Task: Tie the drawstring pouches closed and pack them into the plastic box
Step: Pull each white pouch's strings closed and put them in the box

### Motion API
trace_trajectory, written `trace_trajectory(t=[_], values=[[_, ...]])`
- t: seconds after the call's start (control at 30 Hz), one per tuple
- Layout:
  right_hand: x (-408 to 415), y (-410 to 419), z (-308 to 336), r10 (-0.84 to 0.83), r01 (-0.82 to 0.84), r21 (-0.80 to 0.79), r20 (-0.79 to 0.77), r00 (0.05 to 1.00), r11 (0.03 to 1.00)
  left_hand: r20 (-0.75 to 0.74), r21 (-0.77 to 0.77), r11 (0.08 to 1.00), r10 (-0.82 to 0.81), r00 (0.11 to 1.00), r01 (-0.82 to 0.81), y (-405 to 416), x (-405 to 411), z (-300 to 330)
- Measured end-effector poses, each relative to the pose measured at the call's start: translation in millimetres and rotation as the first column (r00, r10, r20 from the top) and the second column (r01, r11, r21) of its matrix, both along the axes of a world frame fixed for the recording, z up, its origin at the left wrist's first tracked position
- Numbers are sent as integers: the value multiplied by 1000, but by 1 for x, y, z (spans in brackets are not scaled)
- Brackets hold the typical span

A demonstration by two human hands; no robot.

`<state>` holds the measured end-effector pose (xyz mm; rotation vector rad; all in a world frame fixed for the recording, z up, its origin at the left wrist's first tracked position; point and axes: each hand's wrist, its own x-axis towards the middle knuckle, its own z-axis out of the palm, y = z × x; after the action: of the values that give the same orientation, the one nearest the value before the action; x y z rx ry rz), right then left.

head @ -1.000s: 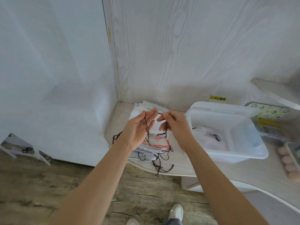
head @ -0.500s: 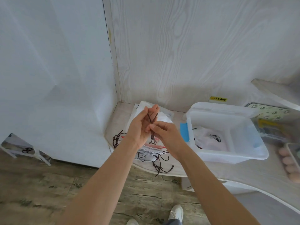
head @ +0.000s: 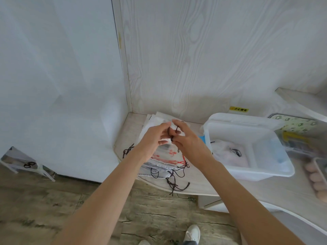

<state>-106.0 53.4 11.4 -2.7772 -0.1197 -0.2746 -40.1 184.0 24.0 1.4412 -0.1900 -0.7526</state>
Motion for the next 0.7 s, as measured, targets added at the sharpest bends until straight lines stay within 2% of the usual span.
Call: trace_trajectory(t=[0.1,0.2,0.3,0.37,0.43,0.5,0.53,0.57,0.63,0.7], values=[[6,1,-7,-10,5,136,40,999,991,120,83,994,-84,989,74,-1,3,11],[9,7,-13,-140,119,277,58,988,954,193,86,989,-132,972,117,2,6,19],[11,7,-12,-228,217,321,-4,974,922,312,177,984,-66,948,11,8,14,20],[12,3,-9,-263,252,368,-21,965,895,511,352,932,-117,852,-83,13,17,20],[12,0,-7,-272,254,389,-11,962,885,678,503,842,-246,692,-193,20,20,17],[12,-2,-5,-280,268,391,-26,960,881,734,598,752,-373,568,-278,25,23,12],[13,-3,-4,-296,289,394,-44,954,872,737,622,719,-405,540,-309,27,25,9],[14,-3,-3,-319,317,397,-64,946,861,746,618,714,-400,532,-330,29,25,10],[17,-5,-2,-362,365,414,-88,928,834,770,551,769,-319,553,-323,32,28,8],[19,-5,2,-376,379,446,-100,921,811,745,455,846,-192,639,-277,32,28,9]])
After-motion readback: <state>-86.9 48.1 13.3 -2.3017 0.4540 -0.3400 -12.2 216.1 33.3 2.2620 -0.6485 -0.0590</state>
